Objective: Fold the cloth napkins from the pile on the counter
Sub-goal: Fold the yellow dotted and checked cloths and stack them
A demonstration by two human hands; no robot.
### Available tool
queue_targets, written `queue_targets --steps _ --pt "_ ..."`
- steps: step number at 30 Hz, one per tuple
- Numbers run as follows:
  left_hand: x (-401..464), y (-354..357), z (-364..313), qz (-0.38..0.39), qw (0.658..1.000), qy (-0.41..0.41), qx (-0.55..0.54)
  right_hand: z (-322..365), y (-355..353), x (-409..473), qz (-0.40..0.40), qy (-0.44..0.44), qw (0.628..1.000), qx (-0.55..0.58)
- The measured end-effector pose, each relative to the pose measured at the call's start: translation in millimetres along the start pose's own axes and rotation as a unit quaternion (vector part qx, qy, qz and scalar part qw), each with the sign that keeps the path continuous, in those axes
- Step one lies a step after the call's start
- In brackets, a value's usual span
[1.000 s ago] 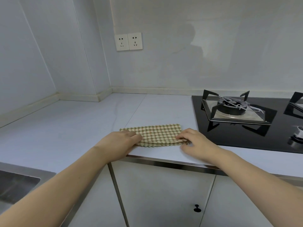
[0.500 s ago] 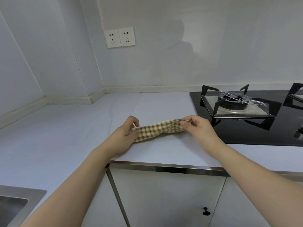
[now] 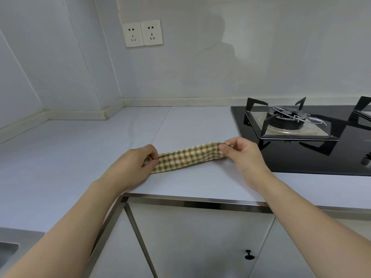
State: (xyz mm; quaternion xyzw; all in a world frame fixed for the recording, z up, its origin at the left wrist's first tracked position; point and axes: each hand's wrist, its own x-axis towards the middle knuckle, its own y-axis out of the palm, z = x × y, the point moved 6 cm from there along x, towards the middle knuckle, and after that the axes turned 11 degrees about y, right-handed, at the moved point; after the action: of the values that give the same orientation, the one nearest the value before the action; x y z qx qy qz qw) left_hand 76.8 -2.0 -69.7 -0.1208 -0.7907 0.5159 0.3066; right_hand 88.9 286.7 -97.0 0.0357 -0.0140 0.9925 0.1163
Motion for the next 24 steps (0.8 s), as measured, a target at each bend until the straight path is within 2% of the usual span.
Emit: queue_targets --steps 4,12,17,22,24 --pt "-3.6 -1.6 4.7 0.025 0.999 -0.036 -0.017 1.4 0.4 -2.9 0.008 0.001 1.0 0.006" --pt "-5.7 -3.8 5.1 0.058 0.996 -0.034 -0.056 1.8 0.2 -3.8 0.009 -0.005 1.0 0.019" --pt "-5.4 -5.9 0.8 0.036 0.997 -0.041 -0.059 2.1 -0.7 -3.9 -0.008 -0.008 1.0 0.001" --pt "-6.7 -14.4 3.1 -0.006 0.991 -0.076 -0.109 3.7 -0.9 -6.0 -0.012 -0.011 1.0 -0.009" --pt "-7.4 -15.8 6.0 -0.001 0.99 -0.081 -0.115 4.3 -1.2 -6.4 -0.013 -0.011 1.0 -0.014"
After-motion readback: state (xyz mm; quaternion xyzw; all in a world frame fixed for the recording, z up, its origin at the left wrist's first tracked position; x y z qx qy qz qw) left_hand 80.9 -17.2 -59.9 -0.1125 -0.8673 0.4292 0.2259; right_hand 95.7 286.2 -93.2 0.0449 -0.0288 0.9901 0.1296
